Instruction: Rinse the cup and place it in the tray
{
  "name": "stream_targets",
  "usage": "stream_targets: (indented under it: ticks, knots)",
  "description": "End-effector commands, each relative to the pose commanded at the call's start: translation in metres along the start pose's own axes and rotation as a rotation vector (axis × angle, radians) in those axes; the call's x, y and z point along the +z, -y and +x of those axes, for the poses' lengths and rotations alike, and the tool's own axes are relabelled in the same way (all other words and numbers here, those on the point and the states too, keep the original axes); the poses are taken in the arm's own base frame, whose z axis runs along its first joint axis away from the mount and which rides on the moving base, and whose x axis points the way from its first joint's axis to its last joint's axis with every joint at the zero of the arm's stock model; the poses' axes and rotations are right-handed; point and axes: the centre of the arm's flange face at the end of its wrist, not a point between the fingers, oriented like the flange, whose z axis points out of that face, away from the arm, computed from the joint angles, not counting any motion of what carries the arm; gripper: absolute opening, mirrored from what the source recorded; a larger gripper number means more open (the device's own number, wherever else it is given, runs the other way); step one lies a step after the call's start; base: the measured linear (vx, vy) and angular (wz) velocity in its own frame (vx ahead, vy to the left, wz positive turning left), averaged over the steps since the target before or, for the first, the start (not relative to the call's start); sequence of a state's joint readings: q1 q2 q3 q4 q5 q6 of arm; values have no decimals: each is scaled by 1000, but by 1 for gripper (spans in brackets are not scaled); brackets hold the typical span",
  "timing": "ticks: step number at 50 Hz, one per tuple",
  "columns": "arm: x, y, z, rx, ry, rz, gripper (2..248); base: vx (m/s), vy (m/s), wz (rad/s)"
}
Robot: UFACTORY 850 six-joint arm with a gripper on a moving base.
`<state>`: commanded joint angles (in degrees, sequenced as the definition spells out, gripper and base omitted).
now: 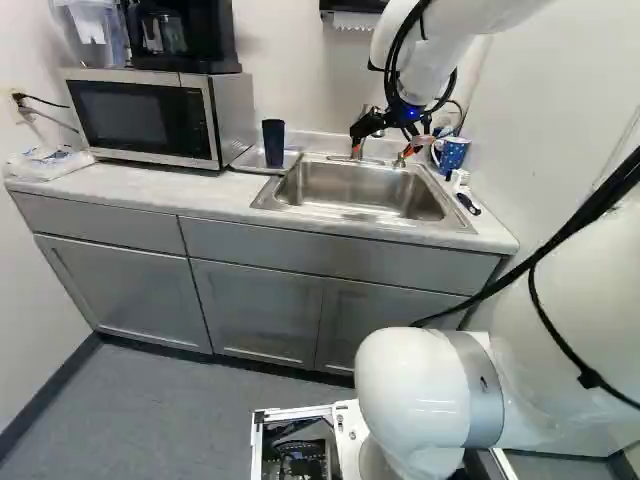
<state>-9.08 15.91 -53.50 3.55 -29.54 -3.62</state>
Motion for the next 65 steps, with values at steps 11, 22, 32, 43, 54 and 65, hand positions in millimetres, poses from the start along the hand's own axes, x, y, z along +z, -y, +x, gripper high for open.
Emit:
stream_targets:
  ticks: [11,22,32,43,54,65]
  knots:
    - [0,0,0,0,0,0,247,0,0,0]
    - [0,0,0,0,0,0,247,0,0,0]
    - [0,0,0,0,0,0,247,0,0,0]
    - [0,0,0,0,0,0,247,0,0,0]
    - [0,0,0,0,0,0,247,0,0,0]
    - [0,0,0,0,0,0,247,-24,15,-15]
